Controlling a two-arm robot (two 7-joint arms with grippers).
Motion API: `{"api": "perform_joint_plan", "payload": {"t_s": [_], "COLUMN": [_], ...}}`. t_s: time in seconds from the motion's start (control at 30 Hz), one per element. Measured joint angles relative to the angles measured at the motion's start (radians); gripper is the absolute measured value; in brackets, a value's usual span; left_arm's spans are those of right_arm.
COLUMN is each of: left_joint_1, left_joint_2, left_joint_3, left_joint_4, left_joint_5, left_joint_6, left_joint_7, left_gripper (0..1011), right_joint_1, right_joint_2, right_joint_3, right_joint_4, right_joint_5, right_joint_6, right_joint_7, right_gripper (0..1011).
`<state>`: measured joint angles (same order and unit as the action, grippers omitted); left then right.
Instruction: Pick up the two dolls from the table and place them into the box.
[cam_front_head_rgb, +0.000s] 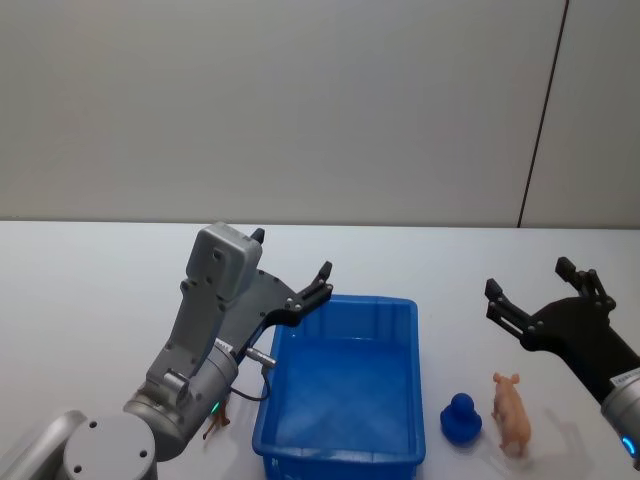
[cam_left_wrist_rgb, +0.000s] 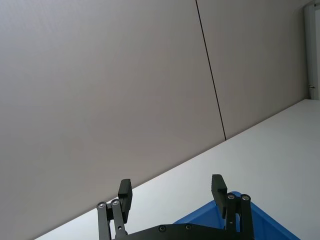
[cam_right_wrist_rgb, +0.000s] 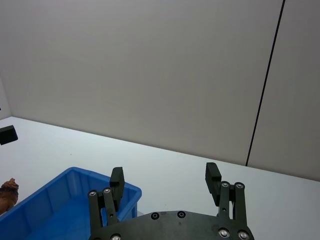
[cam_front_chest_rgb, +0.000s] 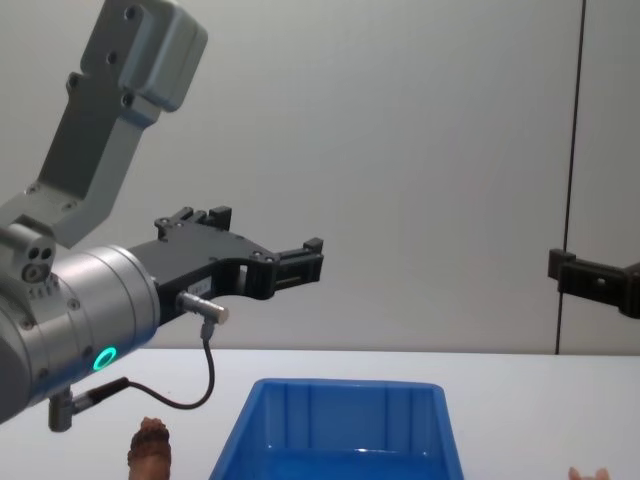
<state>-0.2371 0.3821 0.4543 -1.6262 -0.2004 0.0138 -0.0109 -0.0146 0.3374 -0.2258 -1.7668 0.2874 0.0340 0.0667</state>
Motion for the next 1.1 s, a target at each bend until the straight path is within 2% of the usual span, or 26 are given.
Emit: {"api": "perform_joint_plan", "payload": {"t_s": [1.1], "left_joint_1": [0.0], "left_joint_2": [0.0], "left_joint_3": [0.0], "left_joint_4": [0.0], "left_joint_5": [0.0], "left_joint_6": [0.0], "left_joint_7": [0.0], "left_gripper": [1001], "right_joint_1": [0.0], "right_joint_2": [0.0], "right_joint_3": [0.0], "right_joint_4": [0.0], "right_joint_5": [0.0], "right_joint_6": [0.0], "right_joint_7": [0.0], "right_gripper": [1001]}}
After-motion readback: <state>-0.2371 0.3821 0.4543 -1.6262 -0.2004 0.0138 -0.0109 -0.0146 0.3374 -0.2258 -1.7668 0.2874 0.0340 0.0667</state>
